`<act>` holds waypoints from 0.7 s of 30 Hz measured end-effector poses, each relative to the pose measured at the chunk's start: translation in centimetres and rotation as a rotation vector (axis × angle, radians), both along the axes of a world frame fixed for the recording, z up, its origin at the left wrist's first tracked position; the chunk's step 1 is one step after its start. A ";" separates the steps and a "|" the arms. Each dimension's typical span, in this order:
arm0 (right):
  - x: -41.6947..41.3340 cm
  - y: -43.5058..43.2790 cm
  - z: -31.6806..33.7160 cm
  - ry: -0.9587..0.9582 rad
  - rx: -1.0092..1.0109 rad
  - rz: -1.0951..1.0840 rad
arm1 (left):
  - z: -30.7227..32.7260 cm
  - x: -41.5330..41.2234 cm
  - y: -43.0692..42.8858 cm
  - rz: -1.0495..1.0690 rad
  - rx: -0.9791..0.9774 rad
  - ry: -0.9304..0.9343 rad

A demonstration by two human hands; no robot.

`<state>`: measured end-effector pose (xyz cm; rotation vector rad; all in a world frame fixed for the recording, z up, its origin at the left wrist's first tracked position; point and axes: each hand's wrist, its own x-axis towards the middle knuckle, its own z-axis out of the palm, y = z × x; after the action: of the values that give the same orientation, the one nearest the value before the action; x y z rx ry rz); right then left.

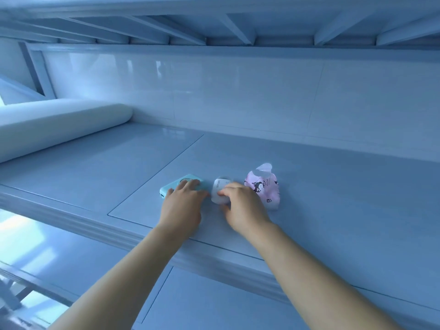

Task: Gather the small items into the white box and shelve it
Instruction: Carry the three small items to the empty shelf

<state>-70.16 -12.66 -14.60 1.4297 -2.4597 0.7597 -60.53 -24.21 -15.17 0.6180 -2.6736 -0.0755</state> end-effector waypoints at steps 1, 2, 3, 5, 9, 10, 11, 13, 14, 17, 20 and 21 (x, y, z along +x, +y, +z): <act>-0.2 0.0 -0.1 -0.003 -0.010 0.001 | 0.1 -0.3 0.1 0.005 0.002 0.000; -0.4 0.0 -0.2 -0.006 -0.018 -0.004 | 0.1 -0.5 0.2 0.013 0.006 -0.001; -0.6 -0.1 -0.3 -0.010 -0.025 -0.010 | 0.2 -0.8 0.2 0.023 0.010 -0.001; -0.8 -0.1 -0.5 -0.020 -0.043 -0.014 | 0.3 -1.3 0.3 0.037 0.031 0.003; -0.4 0.1 -0.4 -0.038 -0.094 0.007 | 0.7 -2.6 0.9 -0.020 0.097 0.019; -0.3 0.3 -0.4 -0.038 -0.099 0.014 | 0.7 -2.7 1.0 -0.056 0.108 0.032; -0.1 0.4 -0.4 -0.038 -0.107 0.021 | 0.6 -2.8 1.0 -0.091 0.115 0.045; 0.2 0.7 -0.3 -0.038 -0.132 0.028 | 0.3 -2.6 1.0 -0.146 0.110 0.080; 0.3 0.7 -0.2 -0.035 -0.142 0.026 | 0.1 -2.3 1.0 -0.161 0.104 0.100; 1.0 0.6 0.0 -0.002 -0.165 -0.009 | -0.1 -1.3 1.0 -0.165 0.084 0.102; 1.5 0.5 0.1 0.030 -0.199 -0.063 | 0.2 -0.2 0.5 -0.157 0.073 0.088; 1.7 0.6 0.2 0.031 -0.206 -0.076 | 0.4 0.2 0.2 -0.167 0.079 0.096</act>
<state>-68.47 -12.10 -14.45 1.2581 -2.3202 0.9357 -60.34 -24.03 -14.79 0.4031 -2.6332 -0.2511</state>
